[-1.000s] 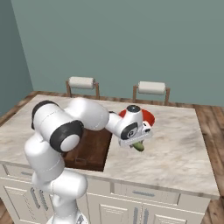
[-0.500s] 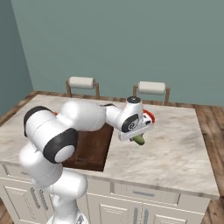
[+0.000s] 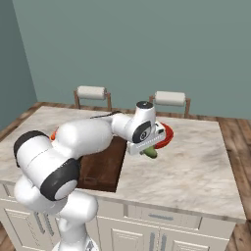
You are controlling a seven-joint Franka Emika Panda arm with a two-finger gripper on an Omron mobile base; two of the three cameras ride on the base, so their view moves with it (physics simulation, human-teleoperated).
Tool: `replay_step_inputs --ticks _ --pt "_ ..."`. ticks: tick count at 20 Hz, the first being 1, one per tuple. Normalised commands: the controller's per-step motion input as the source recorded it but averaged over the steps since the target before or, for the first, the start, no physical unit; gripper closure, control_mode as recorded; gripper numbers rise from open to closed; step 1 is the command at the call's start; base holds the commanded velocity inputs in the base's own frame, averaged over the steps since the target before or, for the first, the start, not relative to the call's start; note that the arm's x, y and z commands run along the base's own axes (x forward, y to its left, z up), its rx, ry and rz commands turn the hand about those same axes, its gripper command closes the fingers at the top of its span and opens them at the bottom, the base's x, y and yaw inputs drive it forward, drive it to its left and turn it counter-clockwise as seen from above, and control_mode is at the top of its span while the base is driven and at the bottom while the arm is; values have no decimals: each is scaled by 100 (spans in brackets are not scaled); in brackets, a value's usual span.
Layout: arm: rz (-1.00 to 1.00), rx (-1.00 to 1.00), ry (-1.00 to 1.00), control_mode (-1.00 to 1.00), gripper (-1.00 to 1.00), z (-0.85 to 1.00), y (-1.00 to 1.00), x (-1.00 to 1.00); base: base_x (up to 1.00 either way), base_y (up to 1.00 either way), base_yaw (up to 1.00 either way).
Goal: Place the two vegetables and bowl onto the tray for setting up a vegetable dip station.
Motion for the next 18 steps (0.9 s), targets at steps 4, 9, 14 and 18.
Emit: replay_step_inputs --ticks 4,9,14,18 --pt "12 -3 3 -100 100 9 64 -14 0 0 0" --pt "15 -2 1 -100 100 2 69 -5 0 0 0" --pt "22 -1 0 -100 100 -3 56 -1 0 0 0" --pt "24 0 0 -100 100 -1 46 0 0 0 0"
